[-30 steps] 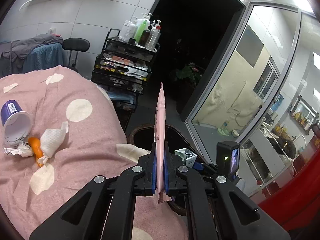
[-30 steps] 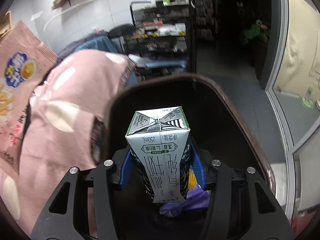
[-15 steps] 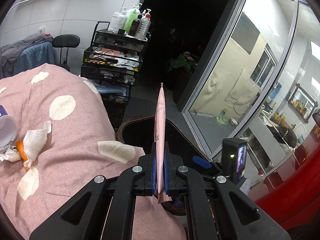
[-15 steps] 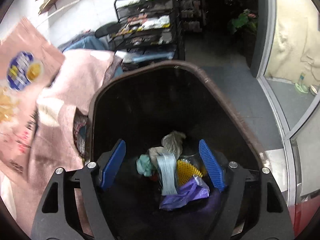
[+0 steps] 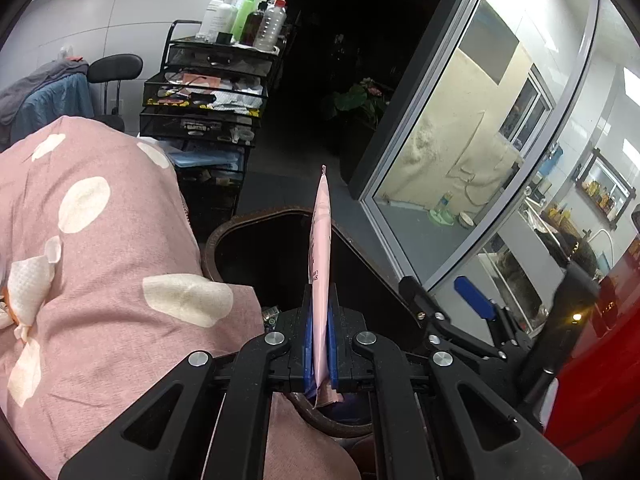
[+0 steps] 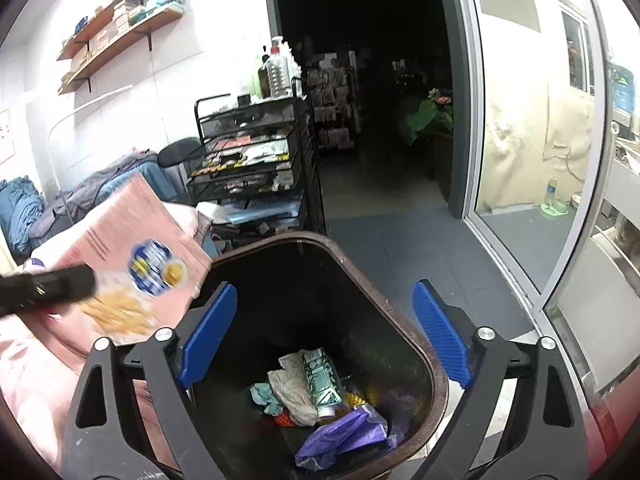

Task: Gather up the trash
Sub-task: 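Hold the pink snack bag over the bin and open the left gripper, then move both open grippers back to the blue cup and tissue on the bed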

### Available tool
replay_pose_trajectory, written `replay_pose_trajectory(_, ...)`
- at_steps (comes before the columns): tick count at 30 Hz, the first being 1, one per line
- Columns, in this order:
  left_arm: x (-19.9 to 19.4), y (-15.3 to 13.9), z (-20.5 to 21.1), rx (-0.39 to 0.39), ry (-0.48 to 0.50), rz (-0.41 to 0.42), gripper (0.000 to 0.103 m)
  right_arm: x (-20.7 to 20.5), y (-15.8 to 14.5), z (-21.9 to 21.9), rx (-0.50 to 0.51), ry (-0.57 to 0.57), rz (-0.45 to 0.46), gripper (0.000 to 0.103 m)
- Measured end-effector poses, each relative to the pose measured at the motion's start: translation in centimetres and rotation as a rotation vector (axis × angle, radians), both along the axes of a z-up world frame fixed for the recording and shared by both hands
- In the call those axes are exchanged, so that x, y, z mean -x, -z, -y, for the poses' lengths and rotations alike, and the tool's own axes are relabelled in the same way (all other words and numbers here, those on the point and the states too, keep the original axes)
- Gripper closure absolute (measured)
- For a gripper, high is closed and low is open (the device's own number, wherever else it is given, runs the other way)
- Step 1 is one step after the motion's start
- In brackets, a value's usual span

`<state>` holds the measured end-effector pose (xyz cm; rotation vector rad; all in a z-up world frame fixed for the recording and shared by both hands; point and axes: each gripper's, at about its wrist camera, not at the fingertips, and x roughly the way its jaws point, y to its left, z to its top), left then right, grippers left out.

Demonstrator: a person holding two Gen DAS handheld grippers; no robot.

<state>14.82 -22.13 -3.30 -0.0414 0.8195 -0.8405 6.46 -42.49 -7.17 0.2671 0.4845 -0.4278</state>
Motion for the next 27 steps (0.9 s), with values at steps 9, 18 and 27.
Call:
replay_pose_trajectory(9,0.0,1.4,1.9,-0.064,0.028,-0.029,0.097,2.0,-1.1,0.1,-0.005,0.056,0.047,0.012)
replay_pose_trajectory(18,0.2,2.4,3.6,-0.124,0.077,-0.051,0.085,2.7,-1.4,0.0,0.001,0.097,0.071,0.008)
replay_pose_trajectory(27,-0.2,2.4,2.4,-0.092,0.017,-0.051,0.018,3.4,-1.0,0.9,-0.038,0.163,0.074,0.006)
